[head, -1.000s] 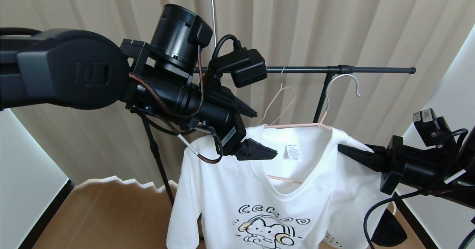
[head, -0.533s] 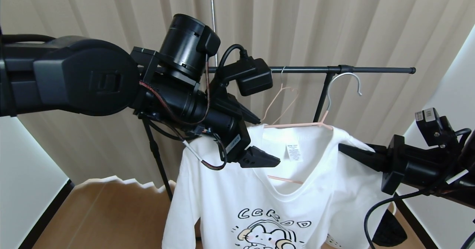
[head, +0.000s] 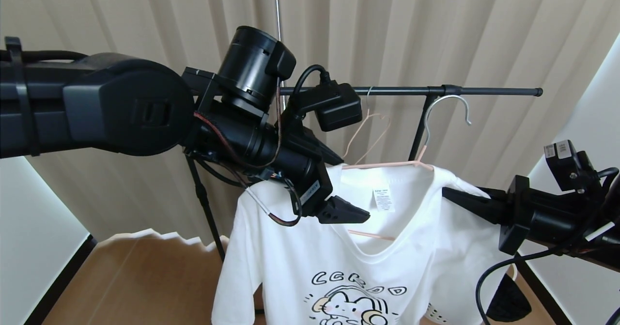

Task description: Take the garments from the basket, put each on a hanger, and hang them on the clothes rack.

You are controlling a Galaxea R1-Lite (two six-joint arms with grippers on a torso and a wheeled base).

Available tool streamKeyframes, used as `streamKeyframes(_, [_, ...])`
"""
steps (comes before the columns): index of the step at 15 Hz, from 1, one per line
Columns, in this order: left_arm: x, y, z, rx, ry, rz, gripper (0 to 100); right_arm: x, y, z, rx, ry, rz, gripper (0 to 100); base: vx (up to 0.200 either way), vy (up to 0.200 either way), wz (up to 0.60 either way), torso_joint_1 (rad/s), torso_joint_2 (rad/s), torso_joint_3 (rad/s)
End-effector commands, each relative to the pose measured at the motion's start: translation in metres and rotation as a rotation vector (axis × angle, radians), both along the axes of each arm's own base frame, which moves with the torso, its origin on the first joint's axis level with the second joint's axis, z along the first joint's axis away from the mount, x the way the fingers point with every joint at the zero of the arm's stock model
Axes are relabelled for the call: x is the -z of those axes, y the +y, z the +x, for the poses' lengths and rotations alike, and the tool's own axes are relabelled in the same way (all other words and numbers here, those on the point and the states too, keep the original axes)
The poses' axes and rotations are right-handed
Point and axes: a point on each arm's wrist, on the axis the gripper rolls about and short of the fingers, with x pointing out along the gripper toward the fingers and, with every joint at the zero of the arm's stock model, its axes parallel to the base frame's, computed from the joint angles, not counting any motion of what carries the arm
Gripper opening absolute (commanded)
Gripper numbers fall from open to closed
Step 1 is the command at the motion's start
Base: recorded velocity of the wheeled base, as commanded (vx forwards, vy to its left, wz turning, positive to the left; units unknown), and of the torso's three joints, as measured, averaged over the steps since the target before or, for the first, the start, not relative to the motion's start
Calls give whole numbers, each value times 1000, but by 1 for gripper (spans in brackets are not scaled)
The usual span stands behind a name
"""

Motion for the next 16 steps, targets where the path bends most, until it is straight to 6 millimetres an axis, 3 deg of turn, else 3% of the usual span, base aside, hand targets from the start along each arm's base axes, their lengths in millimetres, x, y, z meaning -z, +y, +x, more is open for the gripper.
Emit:
streamKeyframes(1, [5, -4, 4, 2, 8, 5, 100, -1, 0, -1, -2, -5, 1, 0, 0, 0, 0, 0, 0, 0])
streamKeyframes(2, [5, -5, 5, 2, 10, 6, 100, -1, 0, -1, -2, -6, 1, 0, 0, 0, 0, 0, 0, 0])
streamKeyframes(3, [5, -4, 4, 1, 9, 7, 0, -2, 0, -1, -2, -8, 1, 0, 0, 0, 0, 0, 0, 0])
streamKeyframes(16, [3, 0, 2, -12, 8, 5, 0, -9, 0, -5, -2, -34, 5, 0, 0, 0, 0, 0, 0, 0])
